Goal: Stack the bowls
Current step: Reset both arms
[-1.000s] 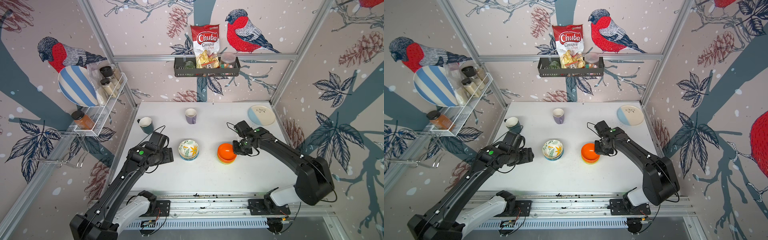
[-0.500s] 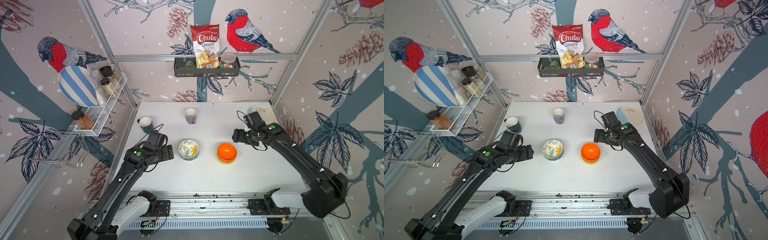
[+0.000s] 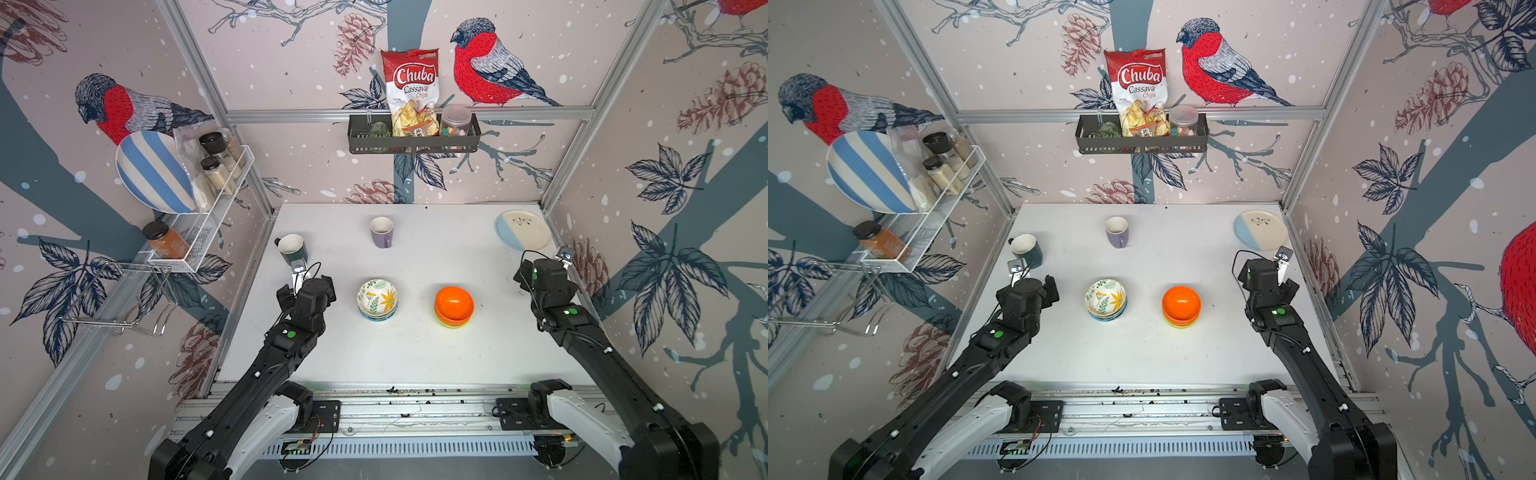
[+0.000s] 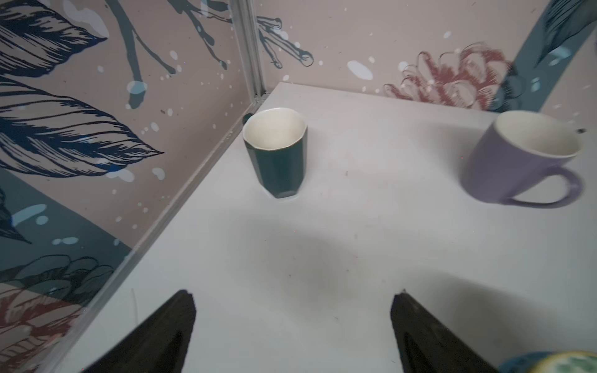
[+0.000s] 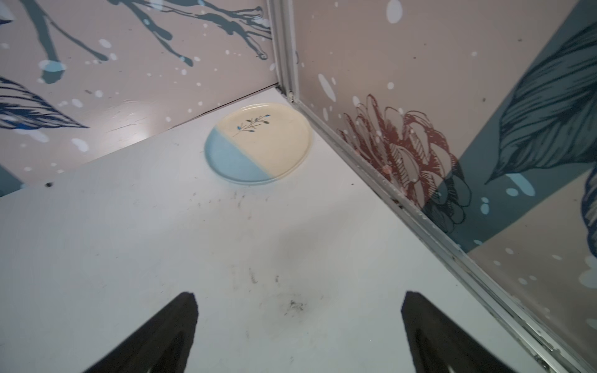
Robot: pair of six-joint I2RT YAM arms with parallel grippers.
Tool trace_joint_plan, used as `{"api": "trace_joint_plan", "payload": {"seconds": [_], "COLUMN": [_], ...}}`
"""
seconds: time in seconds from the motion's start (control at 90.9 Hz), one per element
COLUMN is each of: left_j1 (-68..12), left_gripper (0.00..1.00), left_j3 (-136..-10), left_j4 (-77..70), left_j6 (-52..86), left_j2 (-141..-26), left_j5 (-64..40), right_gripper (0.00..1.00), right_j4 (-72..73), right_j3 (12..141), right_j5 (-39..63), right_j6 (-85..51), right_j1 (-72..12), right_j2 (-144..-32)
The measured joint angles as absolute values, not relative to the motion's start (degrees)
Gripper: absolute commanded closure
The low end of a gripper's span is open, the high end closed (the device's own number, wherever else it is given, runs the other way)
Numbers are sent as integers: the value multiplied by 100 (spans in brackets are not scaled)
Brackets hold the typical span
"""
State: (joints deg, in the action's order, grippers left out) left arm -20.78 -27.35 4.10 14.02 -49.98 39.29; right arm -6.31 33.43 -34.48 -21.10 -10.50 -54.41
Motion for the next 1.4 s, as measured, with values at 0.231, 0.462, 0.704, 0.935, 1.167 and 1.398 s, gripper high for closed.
{"api": "trace_joint_plan", "payload": {"seconds": [0.231,0.462,0.704,0.935,1.167,1.398], "left_j1": [-969,-150,-228,-21,-21,-21], "left_gripper": [4,4,2,1,1,1], "left_j3": [-2062,-2388,-1933,-2137,-2147,-2182], "left_j4": [-2126,-3815,-4862,-5043,-5048,-5026], "left_j6": [344,154,-38,152,152,143], "left_j2": [-6934,-8501,-8868,-8836,-8838,-8840], "left_j5": [3653,2174,1035,1039,915,854], "right_gripper": [0,5,0,0,0,0], "right_j4": [1131,3280,4836,5245,5181,5181], "right_j3": [2648,2217,1852,1942,1951,1955], "right_j5": [-4152,-4064,-2624,-2237,-2213,-2211], "right_j6": [-1815,-1546,-891,-845,-766,-764], "right_j1": [-609,-526,-467,-377,-423,-423], "right_j2": [-6560,-8189,-8711,-8659,-8650,-8650]}}
